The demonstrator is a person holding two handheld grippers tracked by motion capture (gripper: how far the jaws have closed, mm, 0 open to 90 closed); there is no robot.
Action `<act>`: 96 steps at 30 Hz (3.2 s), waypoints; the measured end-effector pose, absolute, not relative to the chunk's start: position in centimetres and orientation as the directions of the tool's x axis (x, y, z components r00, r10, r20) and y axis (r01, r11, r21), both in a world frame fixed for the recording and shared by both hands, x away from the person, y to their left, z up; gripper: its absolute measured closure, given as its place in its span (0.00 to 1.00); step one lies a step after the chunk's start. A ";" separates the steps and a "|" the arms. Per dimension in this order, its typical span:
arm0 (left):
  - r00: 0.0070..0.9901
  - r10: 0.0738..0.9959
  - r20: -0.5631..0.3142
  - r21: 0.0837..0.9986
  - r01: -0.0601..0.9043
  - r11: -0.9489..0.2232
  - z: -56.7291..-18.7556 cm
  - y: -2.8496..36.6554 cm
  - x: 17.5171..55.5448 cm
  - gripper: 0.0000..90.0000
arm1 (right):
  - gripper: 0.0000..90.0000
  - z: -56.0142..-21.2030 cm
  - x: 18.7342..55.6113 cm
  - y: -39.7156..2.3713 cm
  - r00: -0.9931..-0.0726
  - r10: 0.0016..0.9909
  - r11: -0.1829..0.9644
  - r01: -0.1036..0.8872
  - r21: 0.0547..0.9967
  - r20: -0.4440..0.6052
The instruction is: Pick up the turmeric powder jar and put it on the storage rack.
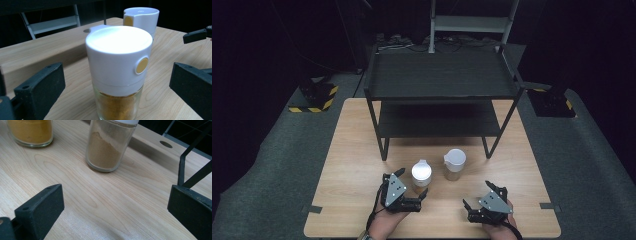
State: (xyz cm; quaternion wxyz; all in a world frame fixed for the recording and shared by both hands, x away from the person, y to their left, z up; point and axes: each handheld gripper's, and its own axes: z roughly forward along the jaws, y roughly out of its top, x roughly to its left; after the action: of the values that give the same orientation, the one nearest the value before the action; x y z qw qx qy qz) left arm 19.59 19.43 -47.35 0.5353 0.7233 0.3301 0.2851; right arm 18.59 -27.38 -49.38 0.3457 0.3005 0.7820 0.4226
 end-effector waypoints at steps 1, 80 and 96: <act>0.620 0.783 0.059 0.962 0.175 -0.210 -47.5 19.3 19.7 0.00 | 0.00 -49.4 18.6 -27.4 -0.580 0.763 0.461 0.178 0.869 -0.286; 0.623 0.782 0.025 0.990 0.092 -0.104 -44.6 21.0 19.5 0.34 | 0.00 -48.9 19.1 -27.4 -0.599 0.749 0.481 0.197 0.854 -0.284; 0.606 0.795 0.046 0.996 0.038 -0.086 -41.2 22.0 18.2 0.34 | 0.00 -48.9 19.1 -27.5 -0.600 0.750 0.476 0.198 0.857 -0.278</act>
State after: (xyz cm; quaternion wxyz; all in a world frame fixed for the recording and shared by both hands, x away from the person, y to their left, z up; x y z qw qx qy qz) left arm 18.19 21.96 -41.18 0.5996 0.6657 0.3125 0.3156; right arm 19.07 -27.53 -48.95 0.3323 0.2990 0.7923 0.4153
